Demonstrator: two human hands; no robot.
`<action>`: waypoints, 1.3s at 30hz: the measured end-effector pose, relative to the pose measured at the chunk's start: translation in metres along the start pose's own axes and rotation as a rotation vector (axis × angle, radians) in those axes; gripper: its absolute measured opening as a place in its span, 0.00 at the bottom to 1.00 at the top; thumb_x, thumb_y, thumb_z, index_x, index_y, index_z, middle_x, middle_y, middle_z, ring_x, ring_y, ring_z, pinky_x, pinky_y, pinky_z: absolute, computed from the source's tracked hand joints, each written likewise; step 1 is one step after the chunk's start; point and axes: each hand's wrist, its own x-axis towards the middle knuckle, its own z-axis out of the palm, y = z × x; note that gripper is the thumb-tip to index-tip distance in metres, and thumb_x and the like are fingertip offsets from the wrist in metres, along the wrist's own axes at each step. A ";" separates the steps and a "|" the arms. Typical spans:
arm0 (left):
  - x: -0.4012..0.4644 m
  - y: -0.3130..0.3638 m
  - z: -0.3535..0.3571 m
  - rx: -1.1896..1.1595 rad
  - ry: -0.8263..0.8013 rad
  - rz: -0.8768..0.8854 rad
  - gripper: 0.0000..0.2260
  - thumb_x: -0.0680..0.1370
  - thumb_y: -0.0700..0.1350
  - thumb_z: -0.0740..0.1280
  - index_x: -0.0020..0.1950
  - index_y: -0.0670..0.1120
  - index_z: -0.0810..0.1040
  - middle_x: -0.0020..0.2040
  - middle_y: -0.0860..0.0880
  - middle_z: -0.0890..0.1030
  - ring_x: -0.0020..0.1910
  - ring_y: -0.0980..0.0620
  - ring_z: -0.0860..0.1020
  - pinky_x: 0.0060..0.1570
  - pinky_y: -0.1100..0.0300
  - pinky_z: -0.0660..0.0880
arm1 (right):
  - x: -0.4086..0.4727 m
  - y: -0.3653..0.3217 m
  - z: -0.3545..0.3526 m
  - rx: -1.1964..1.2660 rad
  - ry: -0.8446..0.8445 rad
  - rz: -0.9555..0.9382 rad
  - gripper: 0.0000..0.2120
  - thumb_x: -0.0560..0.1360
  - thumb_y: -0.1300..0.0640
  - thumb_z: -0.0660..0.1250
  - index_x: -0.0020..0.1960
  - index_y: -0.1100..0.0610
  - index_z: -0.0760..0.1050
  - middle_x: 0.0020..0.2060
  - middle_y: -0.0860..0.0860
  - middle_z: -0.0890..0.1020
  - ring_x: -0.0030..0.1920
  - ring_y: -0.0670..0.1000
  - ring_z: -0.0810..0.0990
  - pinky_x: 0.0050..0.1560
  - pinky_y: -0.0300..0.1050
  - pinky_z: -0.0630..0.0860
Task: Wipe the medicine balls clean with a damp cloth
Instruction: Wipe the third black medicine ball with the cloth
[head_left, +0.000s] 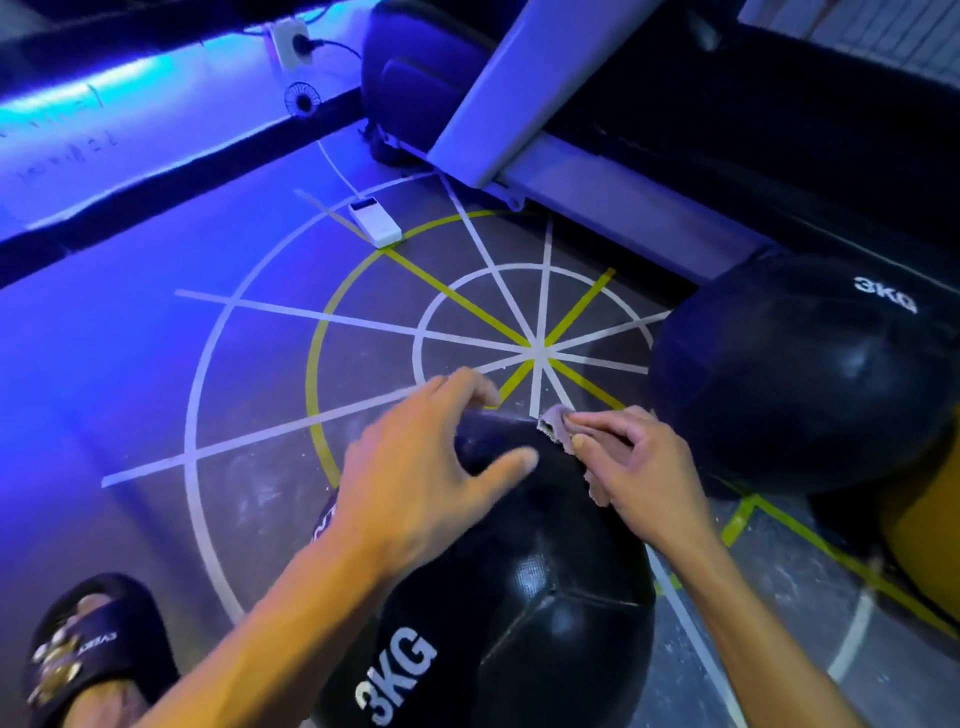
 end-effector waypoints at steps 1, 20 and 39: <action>-0.003 -0.004 -0.001 0.116 -0.010 -0.020 0.19 0.73 0.71 0.67 0.54 0.60 0.72 0.51 0.63 0.78 0.54 0.58 0.78 0.45 0.54 0.76 | -0.002 0.000 0.000 0.009 -0.002 -0.009 0.09 0.77 0.58 0.73 0.54 0.46 0.86 0.47 0.41 0.81 0.47 0.39 0.81 0.49 0.37 0.76; -0.018 -0.009 0.009 -0.086 0.194 0.251 0.08 0.79 0.47 0.69 0.41 0.49 0.75 0.45 0.57 0.78 0.43 0.51 0.78 0.42 0.54 0.75 | -0.030 0.010 -0.005 0.429 0.191 0.058 0.18 0.81 0.64 0.67 0.61 0.43 0.84 0.62 0.43 0.84 0.60 0.45 0.80 0.69 0.60 0.75; -0.030 -0.057 0.023 -0.308 0.211 0.127 0.03 0.82 0.51 0.67 0.48 0.59 0.77 0.71 0.63 0.76 0.76 0.58 0.69 0.79 0.57 0.58 | -0.046 -0.038 0.059 -0.158 0.055 -0.785 0.21 0.81 0.70 0.60 0.72 0.60 0.76 0.74 0.52 0.73 0.77 0.51 0.68 0.72 0.52 0.72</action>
